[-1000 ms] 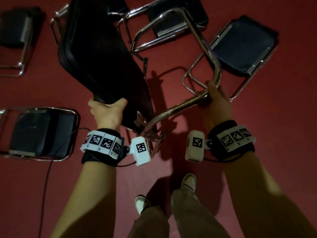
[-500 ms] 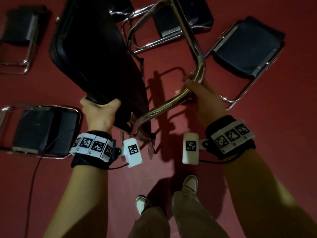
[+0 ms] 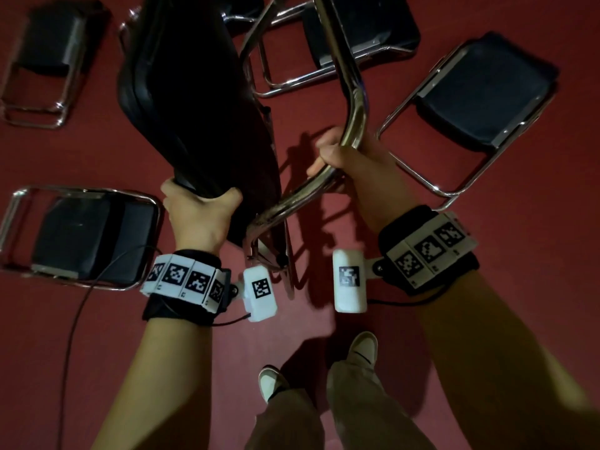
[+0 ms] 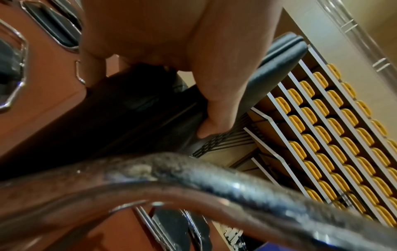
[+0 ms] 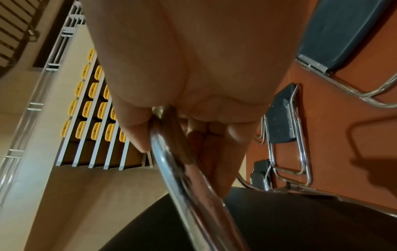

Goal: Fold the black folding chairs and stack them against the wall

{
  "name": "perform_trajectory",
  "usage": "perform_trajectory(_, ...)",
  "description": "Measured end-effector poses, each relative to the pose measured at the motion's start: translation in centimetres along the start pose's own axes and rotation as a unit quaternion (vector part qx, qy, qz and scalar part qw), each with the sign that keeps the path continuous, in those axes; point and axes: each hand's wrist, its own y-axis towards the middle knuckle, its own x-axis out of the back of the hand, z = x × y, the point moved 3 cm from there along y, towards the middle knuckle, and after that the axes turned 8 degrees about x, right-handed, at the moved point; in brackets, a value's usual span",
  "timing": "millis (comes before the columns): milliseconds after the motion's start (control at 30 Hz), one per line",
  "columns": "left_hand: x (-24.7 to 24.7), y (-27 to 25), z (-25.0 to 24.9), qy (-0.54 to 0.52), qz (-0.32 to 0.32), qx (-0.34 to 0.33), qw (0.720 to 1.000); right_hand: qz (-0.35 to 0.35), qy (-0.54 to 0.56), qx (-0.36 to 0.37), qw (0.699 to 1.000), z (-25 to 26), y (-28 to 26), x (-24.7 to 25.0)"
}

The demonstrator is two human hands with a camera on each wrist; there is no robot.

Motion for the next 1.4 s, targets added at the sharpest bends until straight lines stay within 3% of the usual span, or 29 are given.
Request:
perform_trajectory(200,-1.4,-2.1,-1.0,0.029,-0.011,-0.009,0.999,0.079,-0.044,0.015,0.996,1.4,0.4,-2.2)
perform_trajectory(400,-2.0,-3.6,-1.5,0.058,0.015,-0.032,0.998,0.0,0.061,-0.058,0.996,1.1,0.7,-1.4)
perform_trajectory(633,-2.4,-4.1,-3.4,0.0,0.127,-0.085,0.988,-0.048,0.099,-0.047,0.993,0.9,0.0,-0.3)
perform_trajectory(800,-2.7,-4.3,-4.5,-0.014,0.186,-0.114,0.976,-0.083,0.109,-0.081,0.987,0.8,-0.3,0.9)
perform_trajectory(900,-2.6,-4.4,-4.7,-0.041,0.219,-0.096,0.97,-0.087,0.16,-0.102,0.978,1.1,-0.5,0.8)
perform_trajectory(1000,-3.2,-4.9,-4.2,-0.07,0.24,-0.05,0.967,-0.089,0.128,-0.091,0.984,1.2,-0.1,1.3)
perform_trajectory(1400,-6.9,-6.9,-4.3,-0.066,0.239,-0.022,0.969,-0.103,0.105,-0.042,0.988,1.7,-0.2,4.6)
